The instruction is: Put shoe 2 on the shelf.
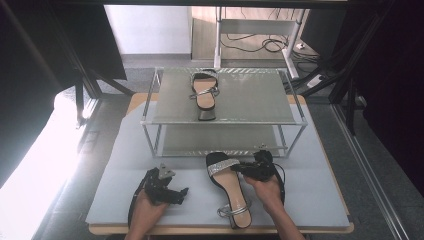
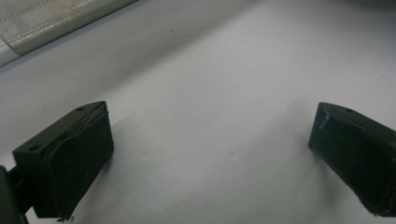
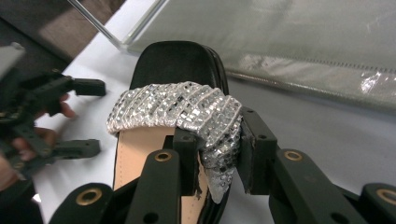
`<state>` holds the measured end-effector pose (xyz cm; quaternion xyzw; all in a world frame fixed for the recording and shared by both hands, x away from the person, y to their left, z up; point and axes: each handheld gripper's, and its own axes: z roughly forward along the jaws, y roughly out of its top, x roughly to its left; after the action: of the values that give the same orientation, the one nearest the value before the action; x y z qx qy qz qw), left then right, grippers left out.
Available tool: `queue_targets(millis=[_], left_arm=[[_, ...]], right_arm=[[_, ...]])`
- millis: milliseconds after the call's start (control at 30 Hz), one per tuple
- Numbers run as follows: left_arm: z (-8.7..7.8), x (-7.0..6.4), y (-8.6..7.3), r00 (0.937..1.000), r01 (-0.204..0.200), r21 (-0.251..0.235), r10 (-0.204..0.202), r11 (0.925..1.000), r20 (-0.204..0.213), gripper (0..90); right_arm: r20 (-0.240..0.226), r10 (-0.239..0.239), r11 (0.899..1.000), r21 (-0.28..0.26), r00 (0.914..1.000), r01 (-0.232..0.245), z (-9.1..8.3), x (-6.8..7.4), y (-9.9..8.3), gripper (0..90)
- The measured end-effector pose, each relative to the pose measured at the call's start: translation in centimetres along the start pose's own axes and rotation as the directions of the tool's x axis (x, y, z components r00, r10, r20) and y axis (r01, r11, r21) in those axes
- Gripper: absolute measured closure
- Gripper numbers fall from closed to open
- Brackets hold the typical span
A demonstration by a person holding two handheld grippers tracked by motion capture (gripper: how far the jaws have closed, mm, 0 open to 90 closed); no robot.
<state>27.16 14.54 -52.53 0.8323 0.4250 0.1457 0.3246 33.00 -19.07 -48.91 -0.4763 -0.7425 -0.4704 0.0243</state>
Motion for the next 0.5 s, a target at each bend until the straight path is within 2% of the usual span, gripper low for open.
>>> queue_targets(millis=[133,500], left_arm=[[0.0,0.0,0.0,1.0000,0.000,0.000,0.000,1.0000,0.000,0.0],[0.0,0.0,0.0,1.0000,-0.001,0.003,0.001,1.0000,0.000,0.0]], right_arm=[[-0.015,0.016,1.000,0.008,0.9998,-0.016,-1.1,0.2,0.4,71.1],[-0.027,0.010,1.000,0.018,0.9996,-0.010,-3.8,1.2,1.7,71.0]])
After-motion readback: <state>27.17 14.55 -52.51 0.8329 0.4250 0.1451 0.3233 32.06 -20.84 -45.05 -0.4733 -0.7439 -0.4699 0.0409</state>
